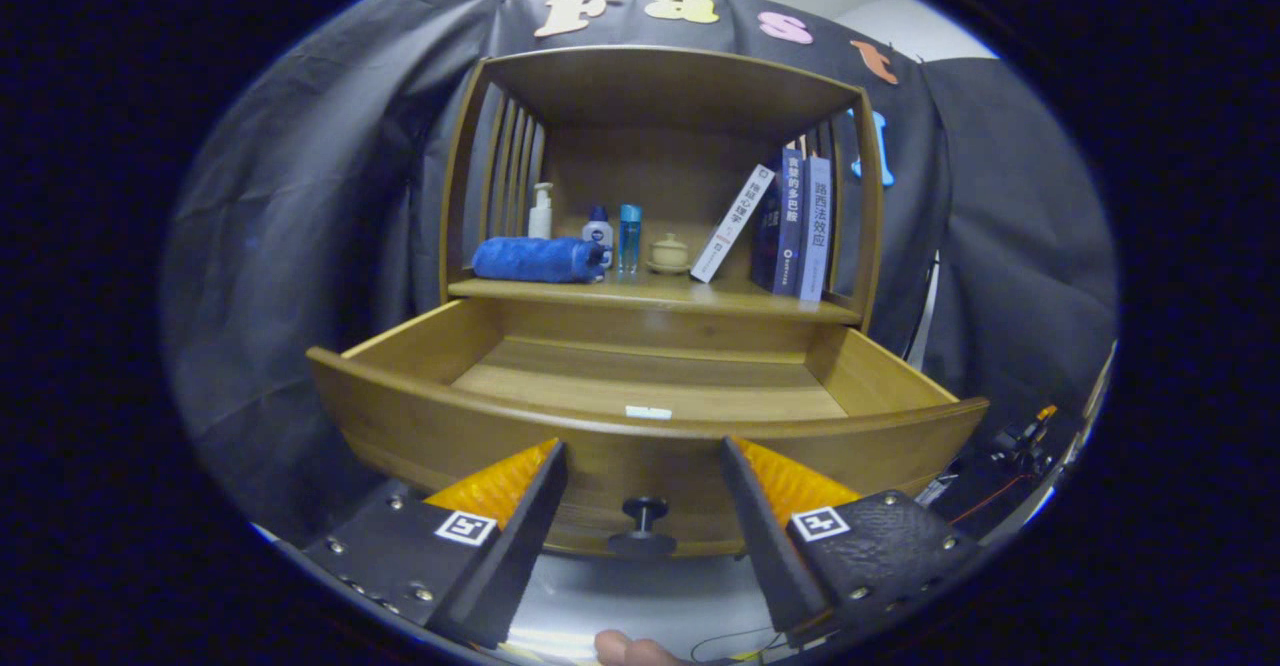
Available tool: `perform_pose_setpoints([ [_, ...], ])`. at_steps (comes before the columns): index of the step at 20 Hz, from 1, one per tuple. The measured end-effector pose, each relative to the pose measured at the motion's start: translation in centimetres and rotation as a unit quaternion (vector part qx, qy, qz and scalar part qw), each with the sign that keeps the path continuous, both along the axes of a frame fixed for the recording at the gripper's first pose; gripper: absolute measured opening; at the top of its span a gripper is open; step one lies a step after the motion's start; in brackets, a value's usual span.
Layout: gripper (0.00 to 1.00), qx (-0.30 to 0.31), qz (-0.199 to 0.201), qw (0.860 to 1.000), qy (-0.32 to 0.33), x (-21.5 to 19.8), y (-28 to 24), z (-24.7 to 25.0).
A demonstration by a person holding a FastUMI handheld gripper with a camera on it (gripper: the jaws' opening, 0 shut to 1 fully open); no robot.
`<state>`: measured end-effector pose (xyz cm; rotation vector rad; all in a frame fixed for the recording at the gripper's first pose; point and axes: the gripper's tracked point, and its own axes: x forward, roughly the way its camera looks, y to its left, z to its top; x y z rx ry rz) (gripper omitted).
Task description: Pull open the drawer, take out the items inside it, and place them on the countertop above the cabinet.
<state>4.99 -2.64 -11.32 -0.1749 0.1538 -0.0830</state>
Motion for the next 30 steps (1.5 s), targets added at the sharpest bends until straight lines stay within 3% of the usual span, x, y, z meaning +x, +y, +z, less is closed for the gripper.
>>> perform_pose_setpoints([
  [4,0.93,0.021,-0.014,0.999,0.042,-1.0,0.8,0.8],
  [10,0.95,0.048,-0.011,0.998,0.033,-1.5,1.6,5.4],
  [15,0.95,0.044,-0.019,0.998,0.027,1.7,0.9,9.0],
  [20,0.95,0.024,-0.013,0.993,0.118,6.4,0.4,6.4],
  [22,0.95,0.033,0.007,0.983,0.180,8.2,1.5,3.5],
  [24,0.96,0.041,-0.002,0.973,0.228,8.3,1.5,1.5],
  [28,0.96,0.057,-0.046,0.943,0.325,10.1,-0.3,-3.0],
  [30,0.96,0.083,-0.084,0.919,0.376,9.7,-1.1,-5.7],
])
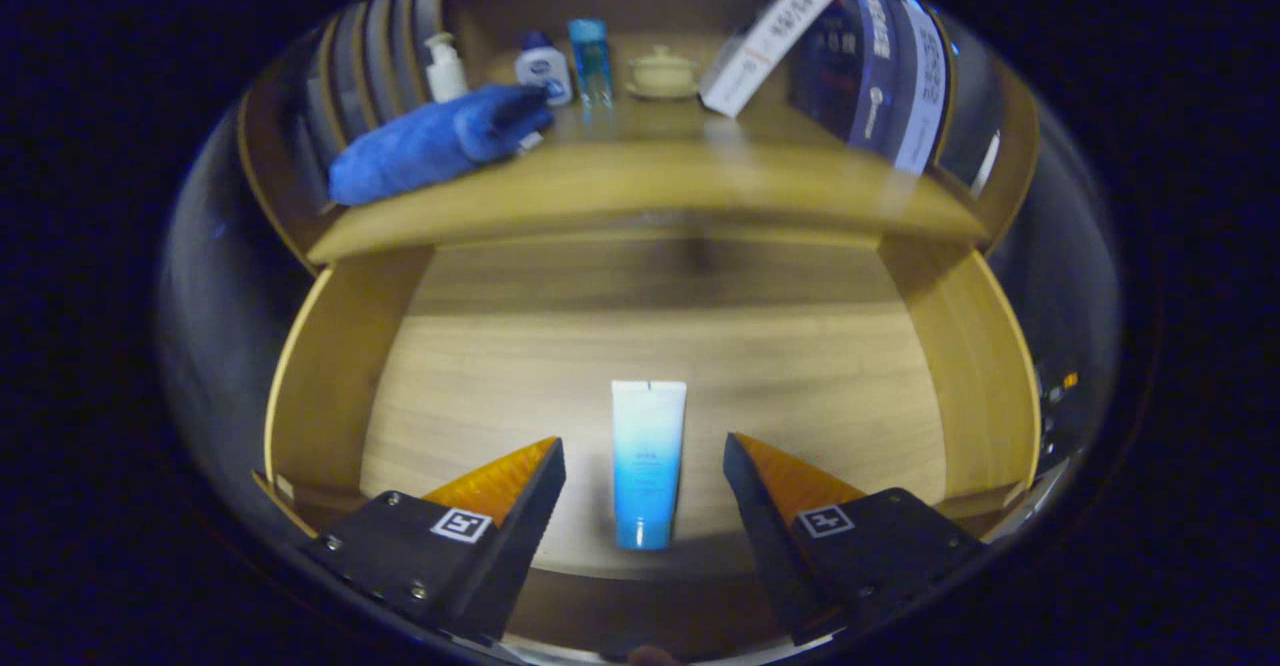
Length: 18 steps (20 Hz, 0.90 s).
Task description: Pull open the drawer, take out the items inside it, and place them on the countertop above the cabinet.
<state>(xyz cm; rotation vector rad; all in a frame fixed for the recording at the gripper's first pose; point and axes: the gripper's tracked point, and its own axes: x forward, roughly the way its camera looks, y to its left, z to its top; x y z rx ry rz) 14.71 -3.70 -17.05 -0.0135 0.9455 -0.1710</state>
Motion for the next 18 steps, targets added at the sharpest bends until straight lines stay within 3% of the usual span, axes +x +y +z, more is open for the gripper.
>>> perform_pose_setpoints([
  [1,0.91,0.017,-0.013,0.999,0.027,-0.7,0.1,-1.1],
  [3,0.66,0.052,-0.033,0.996,0.060,-1.2,0.4,-3.1],
  [5,0.42,0.053,-0.030,0.997,0.037,-0.8,-0.3,-2.2],
  [7,0.37,0.066,-0.031,0.997,0.015,-0.7,-0.2,-1.9],
  [13,0.37,0.098,0.013,0.992,-0.076,-1.2,1.7,2.3],
  [18,0.36,0.118,0.051,0.966,-0.222,-0.3,3.6,9.8],
])
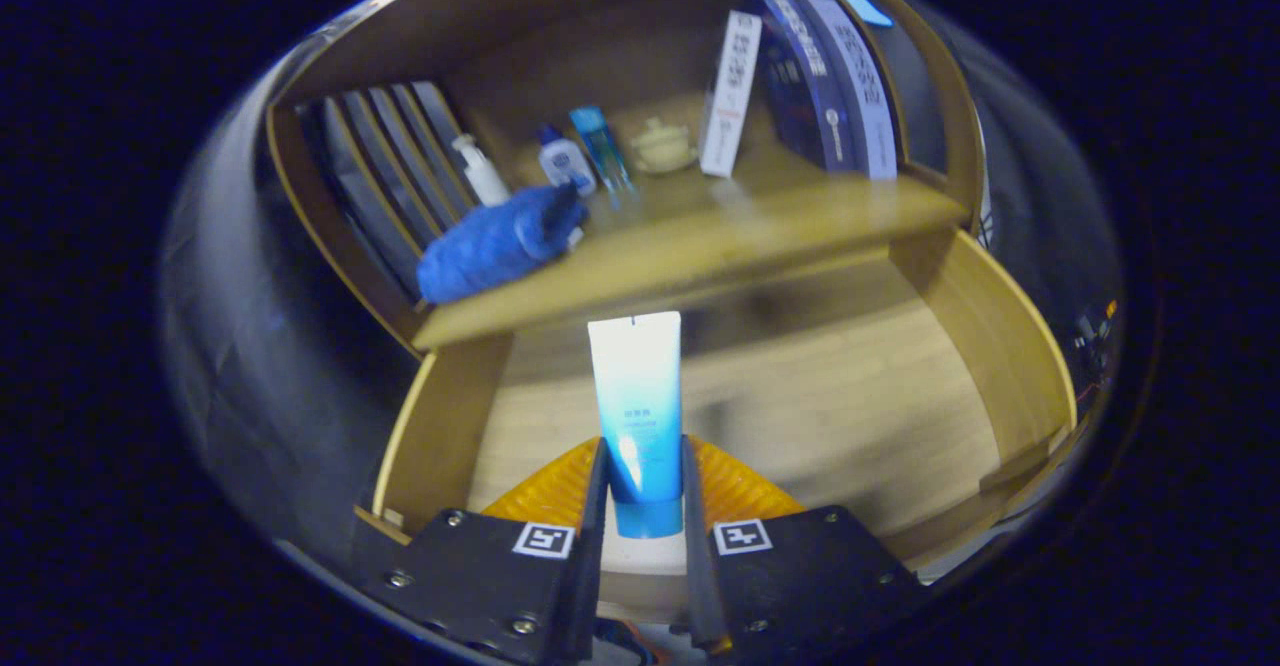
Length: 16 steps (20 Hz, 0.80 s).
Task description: Pull open the drawer, take out the items inside it, and place them on the countertop above the cabinet.
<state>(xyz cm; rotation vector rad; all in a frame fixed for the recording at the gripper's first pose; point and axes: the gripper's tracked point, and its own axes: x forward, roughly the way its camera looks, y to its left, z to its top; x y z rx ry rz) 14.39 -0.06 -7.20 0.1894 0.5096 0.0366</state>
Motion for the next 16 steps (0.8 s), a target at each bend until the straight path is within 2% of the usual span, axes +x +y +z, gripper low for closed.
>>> perform_pose_setpoints([
  [4,0.36,-0.011,0.004,0.994,-0.110,1.2,0.0,6.4],
  [6,0.36,-0.016,0.004,0.989,-0.144,1.3,0.3,8.9],
  [10,0.36,-0.037,0.010,0.984,-0.174,1.6,1.6,10.9],
  [16,0.36,-0.051,-0.030,0.978,-0.199,7.7,-0.2,11.0],
])
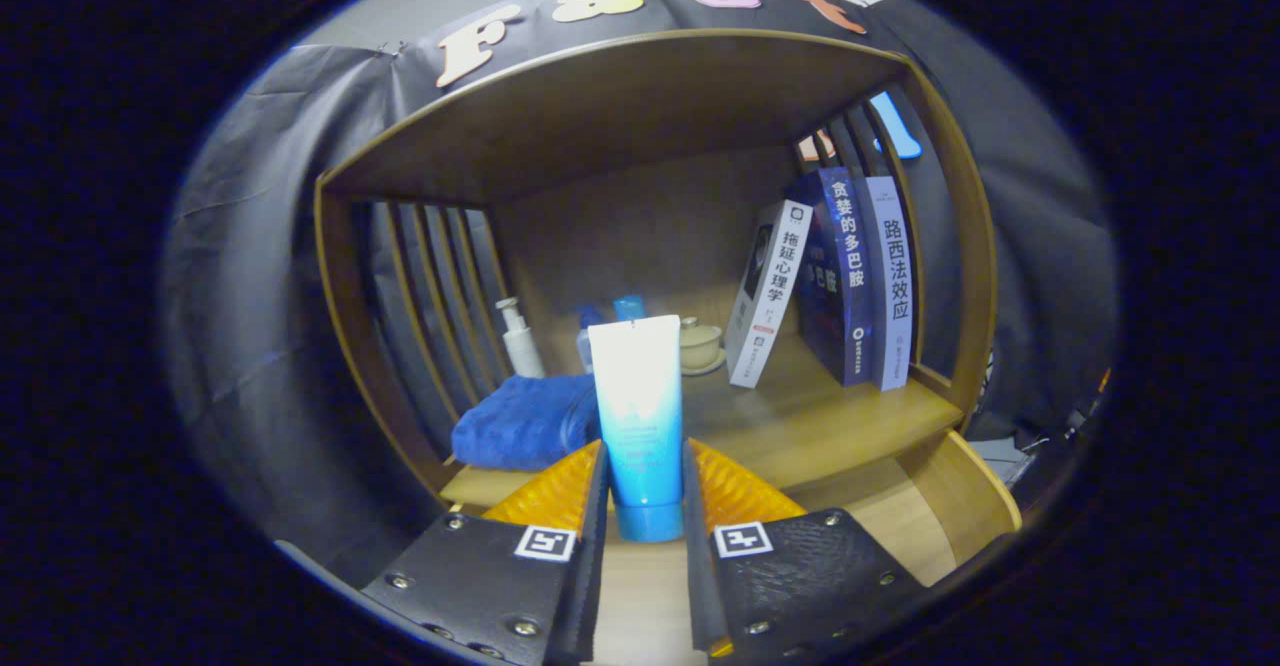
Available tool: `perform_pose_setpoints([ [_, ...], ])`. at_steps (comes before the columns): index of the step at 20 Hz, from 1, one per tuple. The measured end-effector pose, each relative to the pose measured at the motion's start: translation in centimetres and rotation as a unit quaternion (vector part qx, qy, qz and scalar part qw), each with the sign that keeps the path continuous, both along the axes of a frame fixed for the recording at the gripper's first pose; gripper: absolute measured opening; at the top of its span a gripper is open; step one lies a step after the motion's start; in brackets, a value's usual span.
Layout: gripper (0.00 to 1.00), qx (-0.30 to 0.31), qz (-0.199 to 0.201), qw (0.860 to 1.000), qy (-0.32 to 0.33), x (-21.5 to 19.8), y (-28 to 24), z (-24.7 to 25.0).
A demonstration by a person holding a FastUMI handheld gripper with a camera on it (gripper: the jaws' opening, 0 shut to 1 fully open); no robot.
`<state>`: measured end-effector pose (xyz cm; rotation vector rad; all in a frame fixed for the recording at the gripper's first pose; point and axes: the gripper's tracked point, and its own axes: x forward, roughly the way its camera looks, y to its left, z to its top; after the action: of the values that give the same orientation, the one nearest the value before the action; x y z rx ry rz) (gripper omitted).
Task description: Pull open the drawer, take out the items inside it, and place them on the countertop above the cabinet.
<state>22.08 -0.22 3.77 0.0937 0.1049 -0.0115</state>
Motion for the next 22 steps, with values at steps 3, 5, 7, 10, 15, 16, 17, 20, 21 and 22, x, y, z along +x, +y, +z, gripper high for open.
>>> perform_pose_setpoints([
  [3,0.38,0.000,-0.022,1.000,0.009,2.6,-1.0,-2.0],
  [5,0.38,0.014,-0.029,0.999,0.014,4.5,-1.3,-3.3],
  [7,0.38,0.010,-0.049,0.998,0.027,6.4,-2.4,-4.8],
  [10,0.39,0.034,-0.063,0.997,0.042,8.2,-3.1,-6.6],
  [15,0.52,0.052,-0.058,0.995,0.055,8.6,-3.7,-7.2],
  [16,0.64,0.062,-0.054,0.995,0.054,8.3,-3.6,-6.9],
  [17,0.77,0.064,-0.061,0.994,0.058,7.9,-4.1,-6.9],
  [20,0.99,0.051,-0.090,0.993,0.064,5.5,-6.0,-6.6],
  [21,0.99,0.048,-0.085,0.993,0.066,4.3,-5.9,-6.5],
  [22,0.99,0.042,-0.079,0.994,0.065,3.3,-5.8,-6.2],
])
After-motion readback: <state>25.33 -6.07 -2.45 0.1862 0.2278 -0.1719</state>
